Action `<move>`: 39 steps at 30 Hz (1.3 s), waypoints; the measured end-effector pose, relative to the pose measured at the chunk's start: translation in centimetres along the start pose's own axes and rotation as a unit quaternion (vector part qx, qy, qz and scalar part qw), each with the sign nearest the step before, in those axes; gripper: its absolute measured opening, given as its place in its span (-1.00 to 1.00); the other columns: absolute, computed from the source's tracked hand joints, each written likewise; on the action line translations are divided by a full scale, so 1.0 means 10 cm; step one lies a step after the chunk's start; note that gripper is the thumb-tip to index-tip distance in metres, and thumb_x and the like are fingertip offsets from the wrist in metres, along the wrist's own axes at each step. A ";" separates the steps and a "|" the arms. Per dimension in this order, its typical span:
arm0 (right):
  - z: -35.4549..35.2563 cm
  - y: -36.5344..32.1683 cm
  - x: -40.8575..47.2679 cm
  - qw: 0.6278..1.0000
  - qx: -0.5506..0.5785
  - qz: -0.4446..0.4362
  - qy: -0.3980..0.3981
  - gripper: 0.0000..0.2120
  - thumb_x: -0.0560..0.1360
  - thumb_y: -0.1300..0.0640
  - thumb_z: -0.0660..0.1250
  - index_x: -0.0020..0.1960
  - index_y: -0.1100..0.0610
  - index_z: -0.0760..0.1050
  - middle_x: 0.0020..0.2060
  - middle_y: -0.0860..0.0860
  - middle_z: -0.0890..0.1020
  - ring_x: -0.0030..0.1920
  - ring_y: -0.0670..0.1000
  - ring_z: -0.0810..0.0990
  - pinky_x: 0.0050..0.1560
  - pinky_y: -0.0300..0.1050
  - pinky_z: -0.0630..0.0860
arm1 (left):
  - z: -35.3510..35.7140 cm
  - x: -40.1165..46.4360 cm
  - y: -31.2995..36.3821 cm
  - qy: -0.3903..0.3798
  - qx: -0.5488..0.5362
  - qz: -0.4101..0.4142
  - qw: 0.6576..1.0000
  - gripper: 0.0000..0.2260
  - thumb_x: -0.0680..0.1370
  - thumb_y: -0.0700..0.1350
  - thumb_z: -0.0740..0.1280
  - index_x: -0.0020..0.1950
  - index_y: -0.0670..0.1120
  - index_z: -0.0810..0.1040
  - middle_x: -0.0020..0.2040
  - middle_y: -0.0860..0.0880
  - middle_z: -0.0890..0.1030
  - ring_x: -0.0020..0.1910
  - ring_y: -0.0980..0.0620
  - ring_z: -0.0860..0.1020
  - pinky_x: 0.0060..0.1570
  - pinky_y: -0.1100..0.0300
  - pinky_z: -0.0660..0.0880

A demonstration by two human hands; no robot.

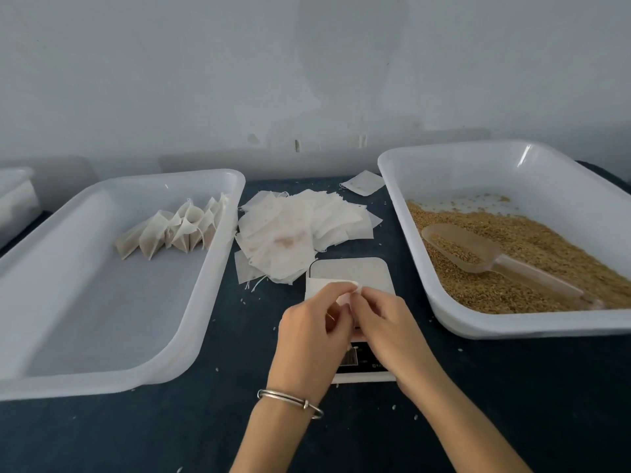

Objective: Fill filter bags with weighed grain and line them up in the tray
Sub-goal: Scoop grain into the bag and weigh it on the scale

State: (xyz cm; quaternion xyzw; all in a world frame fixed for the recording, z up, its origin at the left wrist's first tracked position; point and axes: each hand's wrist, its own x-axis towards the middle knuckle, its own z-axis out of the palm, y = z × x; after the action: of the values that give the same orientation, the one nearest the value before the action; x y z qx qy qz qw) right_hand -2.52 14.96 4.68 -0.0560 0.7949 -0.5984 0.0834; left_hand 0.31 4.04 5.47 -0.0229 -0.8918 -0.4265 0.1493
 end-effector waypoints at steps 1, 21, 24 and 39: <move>0.01 0.00 0.01 1.000 -0.015 0.001 0.010 -0.70 0.58 0.11 0.13 -0.15 0.24 0.54 -0.26 0.20 0.63 -0.16 0.20 0.61 -0.08 0.22 0.56 | 0.01 0.00 0.01 0.012 0.027 0.011 1.000 -0.75 0.49 -0.22 0.33 0.01 0.12 0.61 -0.49 0.12 0.45 -0.44 0.14 0.46 -0.40 0.43 0.37; -0.05 -0.03 0.01 0.998 -0.011 -0.031 0.051 -0.74 0.57 0.12 0.17 -0.22 0.20 0.49 -0.49 -0.07 0.44 -0.45 -0.16 0.35 -0.42 -0.28 0.27 | 0.01 -0.04 0.14 0.028 0.150 0.060 0.986 -0.96 0.50 -0.16 0.38 -0.12 -0.03 0.56 -0.54 0.08 0.36 -0.55 0.07 0.28 -0.48 0.19 0.35; -0.02 -0.05 -0.01 0.999 0.024 -0.011 0.038 -0.79 0.57 0.19 0.17 -0.16 0.15 0.54 -0.38 0.04 0.56 -0.38 -0.08 0.46 -0.37 -0.20 0.38 | 0.00 -0.03 0.18 0.050 0.181 0.073 0.979 -0.85 0.38 -0.27 0.45 -0.20 -0.09 0.52 -0.53 0.12 0.18 -0.54 0.12 0.19 -0.58 0.30 0.14; -0.13 -0.04 0.01 0.990 -0.115 -0.054 0.062 -0.80 0.51 0.20 0.23 -0.24 -0.01 0.49 -0.38 -0.12 0.60 -0.35 -0.14 0.59 -0.28 -0.24 0.47 | -0.04 -0.04 0.14 0.122 0.122 0.036 0.984 -0.83 0.41 -0.17 0.42 -0.17 -0.01 0.44 -0.49 0.06 0.46 -0.52 0.09 0.41 -0.52 0.12 0.43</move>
State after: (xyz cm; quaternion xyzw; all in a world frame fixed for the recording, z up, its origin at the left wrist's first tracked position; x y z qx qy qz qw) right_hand -2.89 16.03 5.42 -0.0709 0.8579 -0.5089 -0.0050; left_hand 1.00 4.65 6.60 0.0157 -0.9107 -0.3086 0.2742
